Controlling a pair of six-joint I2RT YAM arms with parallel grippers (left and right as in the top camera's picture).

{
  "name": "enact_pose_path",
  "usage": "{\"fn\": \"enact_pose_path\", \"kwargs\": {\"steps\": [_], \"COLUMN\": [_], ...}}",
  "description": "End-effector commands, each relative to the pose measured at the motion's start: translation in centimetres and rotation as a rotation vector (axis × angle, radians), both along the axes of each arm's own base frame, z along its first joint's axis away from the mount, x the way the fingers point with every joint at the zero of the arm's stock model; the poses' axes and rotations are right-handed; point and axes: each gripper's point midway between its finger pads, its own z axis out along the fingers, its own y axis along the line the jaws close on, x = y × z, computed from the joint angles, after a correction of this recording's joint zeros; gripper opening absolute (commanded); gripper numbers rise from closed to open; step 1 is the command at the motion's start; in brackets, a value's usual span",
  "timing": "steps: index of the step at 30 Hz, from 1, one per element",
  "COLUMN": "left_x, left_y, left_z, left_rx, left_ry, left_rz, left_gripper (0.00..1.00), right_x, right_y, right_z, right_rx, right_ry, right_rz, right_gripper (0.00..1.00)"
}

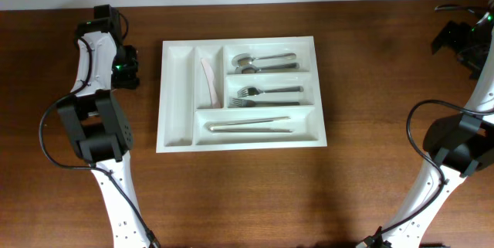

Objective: Pack container
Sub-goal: 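Lower the left gripper over the silver spoon on the table, then close the left gripper on the spoon bowl and lift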

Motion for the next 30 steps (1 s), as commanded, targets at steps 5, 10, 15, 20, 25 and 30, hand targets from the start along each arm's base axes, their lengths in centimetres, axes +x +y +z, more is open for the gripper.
{"fn": "enact_pose_path", "kwargs": {"steps": [5,10,15,20,25,30], "left_x": [-2.8,-3.3,-4.0,-4.6,-5.0,-5.2], "left_y": [-1.5,-0.9,0.0,0.8,1.6,1.9], "left_z": [-5.7,-5.7,-5.6,-5.6,-5.6,-5.5], "left_rx": [-0.078,-0.082,-0.087,-0.093,-0.096,-0.097], "left_ry": [0.151,0.166,0.186,0.201,0.21,0.215], "left_rz": [-0.004,0.01,0.03,0.05,0.068,0.074], "left_gripper": [0.64,0.64,0.64,0.64,0.64,0.52], "right_x": [0.0,0.0,0.0,0.0,0.0,0.0], "right_y": [0.3,0.3,0.3,0.3,0.3,0.3], "right_z": [1.7,1.7,1.7,1.7,1.7,1.7], "right_rx": [-0.019,-0.019,-0.019,-0.019,-0.018,-0.019], "right_ry": [-0.039,-0.039,-0.039,-0.039,-0.039,-0.039], "right_rz": [0.008,0.008,0.008,0.008,0.008,0.008], "right_gripper": [0.99,0.99,0.99,0.99,0.99,0.99]}}
